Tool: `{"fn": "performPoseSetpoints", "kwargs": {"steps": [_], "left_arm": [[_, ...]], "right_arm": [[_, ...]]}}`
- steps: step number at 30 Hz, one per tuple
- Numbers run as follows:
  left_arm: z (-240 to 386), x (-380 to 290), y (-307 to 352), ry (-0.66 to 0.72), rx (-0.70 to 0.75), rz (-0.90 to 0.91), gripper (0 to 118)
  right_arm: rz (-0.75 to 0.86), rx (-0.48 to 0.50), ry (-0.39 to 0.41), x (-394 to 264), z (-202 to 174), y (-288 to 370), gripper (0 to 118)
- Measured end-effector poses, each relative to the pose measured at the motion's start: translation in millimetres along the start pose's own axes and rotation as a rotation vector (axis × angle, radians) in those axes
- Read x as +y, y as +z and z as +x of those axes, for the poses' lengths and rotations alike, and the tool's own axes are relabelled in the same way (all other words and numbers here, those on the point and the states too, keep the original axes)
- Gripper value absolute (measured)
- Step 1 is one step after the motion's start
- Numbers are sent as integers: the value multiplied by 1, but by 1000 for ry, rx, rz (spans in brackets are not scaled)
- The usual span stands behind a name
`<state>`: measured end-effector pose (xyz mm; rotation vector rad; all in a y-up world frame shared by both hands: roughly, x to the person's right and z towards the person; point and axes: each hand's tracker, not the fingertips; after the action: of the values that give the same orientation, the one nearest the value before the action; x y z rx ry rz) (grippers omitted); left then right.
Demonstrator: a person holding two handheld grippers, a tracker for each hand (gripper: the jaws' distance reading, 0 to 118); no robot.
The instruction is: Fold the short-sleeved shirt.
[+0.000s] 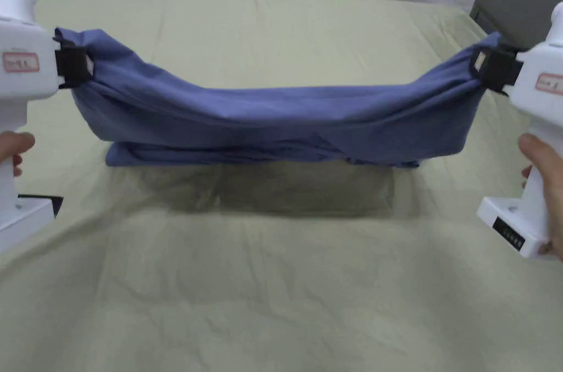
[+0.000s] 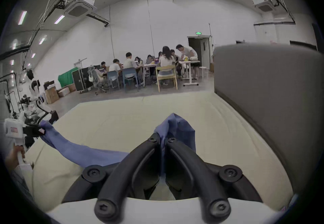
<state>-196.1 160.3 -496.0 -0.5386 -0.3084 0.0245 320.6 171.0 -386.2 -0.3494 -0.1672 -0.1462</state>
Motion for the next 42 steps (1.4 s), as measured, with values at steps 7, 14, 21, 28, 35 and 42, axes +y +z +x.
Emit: {"fn": "performPoseSetpoints", "kwargs": {"steps": [7,14,21,28,35,42], "left_arm": [[4,-96,62,68,-67,-83,1],[4,-173,105,53,-21,-178,1],[2,-218,89,-16,39,-344,1],[10,-245,70,-26,62,-446,1],[-11,-252,111,200,107,-476,85],[30,-208,232,-13,119,-205,13]], "right_arm": [[-100,-3,-69,-107,25,88,6],[-178,-31,-120,-169,51,151,6],[-312,-43,-105,-216,65,145,6],[-444,-78,-51,-247,63,128,6],[-567,-50,-120,-240,67,130,107],[-419,-91,91,-192,25,205,52]]}}
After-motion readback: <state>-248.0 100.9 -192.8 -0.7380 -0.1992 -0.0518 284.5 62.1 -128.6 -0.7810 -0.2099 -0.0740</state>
